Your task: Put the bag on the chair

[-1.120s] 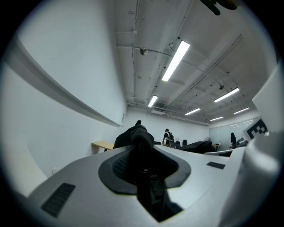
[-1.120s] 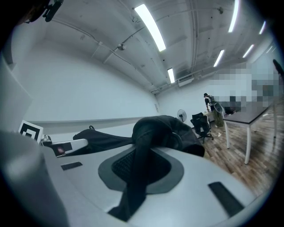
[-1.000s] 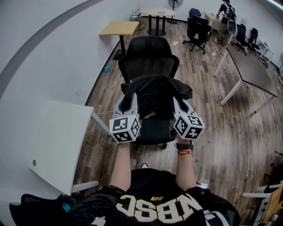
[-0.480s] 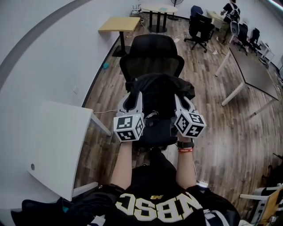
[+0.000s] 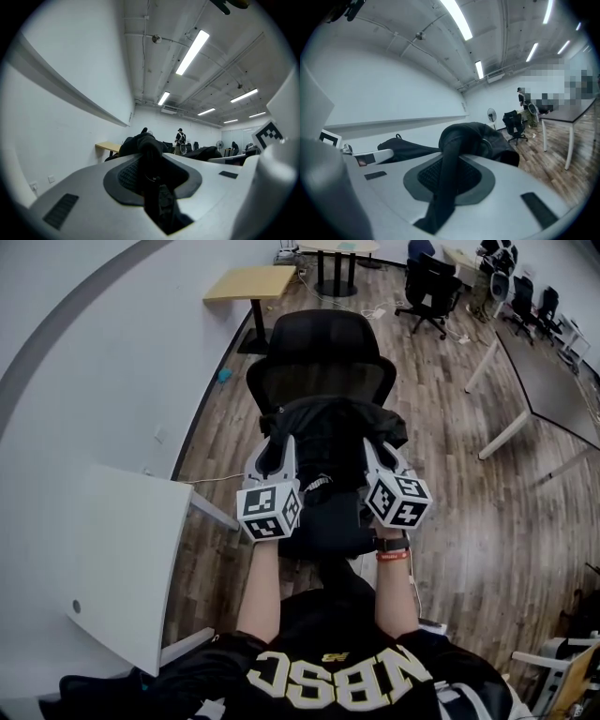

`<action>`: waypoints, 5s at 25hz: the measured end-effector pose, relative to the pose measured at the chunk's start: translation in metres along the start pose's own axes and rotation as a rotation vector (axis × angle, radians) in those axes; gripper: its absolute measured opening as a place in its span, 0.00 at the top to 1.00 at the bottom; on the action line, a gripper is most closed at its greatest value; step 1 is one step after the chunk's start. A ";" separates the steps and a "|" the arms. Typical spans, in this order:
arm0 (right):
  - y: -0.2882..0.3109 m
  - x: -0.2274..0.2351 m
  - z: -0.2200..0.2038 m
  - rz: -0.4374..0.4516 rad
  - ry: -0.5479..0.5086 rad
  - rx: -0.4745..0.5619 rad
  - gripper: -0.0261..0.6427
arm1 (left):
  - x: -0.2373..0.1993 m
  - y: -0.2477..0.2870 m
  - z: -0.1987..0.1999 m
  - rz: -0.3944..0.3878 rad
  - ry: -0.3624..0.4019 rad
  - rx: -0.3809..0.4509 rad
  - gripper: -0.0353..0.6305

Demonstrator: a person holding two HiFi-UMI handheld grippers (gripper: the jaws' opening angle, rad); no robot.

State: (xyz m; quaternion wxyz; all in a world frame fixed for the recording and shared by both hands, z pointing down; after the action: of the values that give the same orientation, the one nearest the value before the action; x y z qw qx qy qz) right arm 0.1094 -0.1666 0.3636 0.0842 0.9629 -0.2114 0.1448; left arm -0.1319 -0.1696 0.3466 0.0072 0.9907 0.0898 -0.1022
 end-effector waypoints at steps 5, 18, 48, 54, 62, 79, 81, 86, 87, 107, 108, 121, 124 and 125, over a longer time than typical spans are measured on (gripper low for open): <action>0.029 0.022 -0.007 -0.001 0.011 -0.042 0.88 | -0.004 0.034 -0.016 0.019 0.005 -0.040 0.78; 0.089 0.086 -0.039 -0.014 0.085 -0.164 0.88 | 0.000 0.106 -0.066 0.055 0.024 -0.170 0.77; 0.187 0.187 -0.247 -0.040 0.229 -0.652 0.86 | -0.055 0.173 -0.281 0.179 -0.032 -0.627 0.74; 0.184 0.203 -0.289 -0.049 0.250 -0.756 0.86 | -0.078 0.168 -0.324 0.249 -0.070 -0.718 0.74; 0.193 0.233 -0.333 -0.103 0.261 -0.861 0.84 | -0.107 0.170 -0.383 0.322 -0.097 -0.846 0.74; 0.197 0.278 -0.380 -0.231 0.263 -0.834 0.42 | -0.134 0.170 -0.456 0.381 -0.138 -0.942 0.36; 0.190 0.277 -0.376 -0.255 0.242 -0.819 0.36 | -0.135 0.165 -0.451 0.396 -0.153 -0.924 0.35; 0.172 0.261 -0.360 -0.247 0.220 -0.762 0.35 | -0.134 0.151 -0.426 0.381 -0.137 -0.879 0.35; 0.170 0.256 -0.355 -0.234 0.210 -0.744 0.35 | -0.131 0.151 -0.420 0.370 -0.127 -0.867 0.35; 0.102 0.111 -0.149 -0.108 -0.228 -0.210 0.50 | -0.058 0.082 -0.181 0.188 0.126 -0.227 0.35; 0.096 0.105 -0.138 -0.110 -0.248 -0.179 0.51 | -0.054 0.078 -0.169 0.180 0.144 -0.198 0.35; 0.007 0.043 -0.066 -0.148 -0.298 0.068 0.78 | -0.018 -0.001 -0.100 0.126 0.200 -0.044 0.68; -0.005 0.034 -0.067 -0.156 -0.299 0.084 0.84 | -0.015 -0.012 -0.100 0.111 0.200 -0.050 0.78; -0.008 0.032 -0.068 -0.158 -0.299 0.087 0.86 | -0.014 -0.016 -0.099 0.110 0.201 -0.049 0.80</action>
State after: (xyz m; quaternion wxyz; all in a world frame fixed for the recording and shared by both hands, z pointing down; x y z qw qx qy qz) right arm 0.1238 -0.1564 0.4369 0.0210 0.9901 -0.1386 0.0019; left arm -0.1278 -0.1533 0.4466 0.0279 0.9989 0.0378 0.0003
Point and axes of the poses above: the fingertips, and each gripper's own axes: y forward along the fingers, x to its right, z out of its top, the point moved 9 cm from there along -y, backward along the fingers, and after that the axes turned 9 degrees about z, right-handed, at the moved point
